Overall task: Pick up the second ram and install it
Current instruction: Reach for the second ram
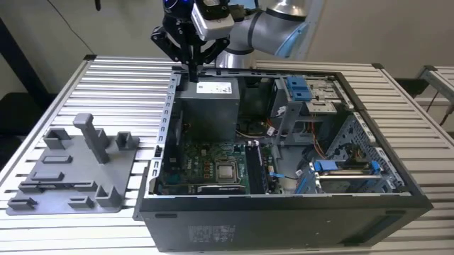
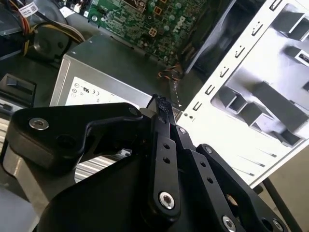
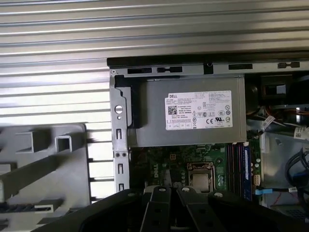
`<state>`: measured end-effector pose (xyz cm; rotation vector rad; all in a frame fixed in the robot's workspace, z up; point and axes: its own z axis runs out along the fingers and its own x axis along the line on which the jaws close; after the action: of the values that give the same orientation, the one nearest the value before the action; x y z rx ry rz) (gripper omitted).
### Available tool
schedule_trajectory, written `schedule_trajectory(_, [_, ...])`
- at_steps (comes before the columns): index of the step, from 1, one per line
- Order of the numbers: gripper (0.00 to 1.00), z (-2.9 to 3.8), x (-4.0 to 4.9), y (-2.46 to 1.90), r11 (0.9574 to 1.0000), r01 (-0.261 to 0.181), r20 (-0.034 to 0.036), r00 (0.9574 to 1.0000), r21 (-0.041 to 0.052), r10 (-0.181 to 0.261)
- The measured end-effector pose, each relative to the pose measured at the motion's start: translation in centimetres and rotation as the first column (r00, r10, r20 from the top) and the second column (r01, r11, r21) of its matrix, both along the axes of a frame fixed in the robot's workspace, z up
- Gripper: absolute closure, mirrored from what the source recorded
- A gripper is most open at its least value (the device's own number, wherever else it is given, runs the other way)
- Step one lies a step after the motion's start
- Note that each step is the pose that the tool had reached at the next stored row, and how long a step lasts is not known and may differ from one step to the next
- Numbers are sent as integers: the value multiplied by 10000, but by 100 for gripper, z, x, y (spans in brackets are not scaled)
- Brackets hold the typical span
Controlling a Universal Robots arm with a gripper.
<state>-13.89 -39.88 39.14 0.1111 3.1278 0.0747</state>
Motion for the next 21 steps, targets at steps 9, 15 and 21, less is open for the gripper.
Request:
schedule_trajectory(9, [89, -6, -20, 0, 10000, -1, -54, 10000, -1, 1])
schedule_trajectory(15, [89, -9, -33, 0, 10000, 0, -97, 10000, -1, 0])
schedule_trajectory(21, [89, -12, -40, 0, 10000, 0, -167, 9999, 0, 0])
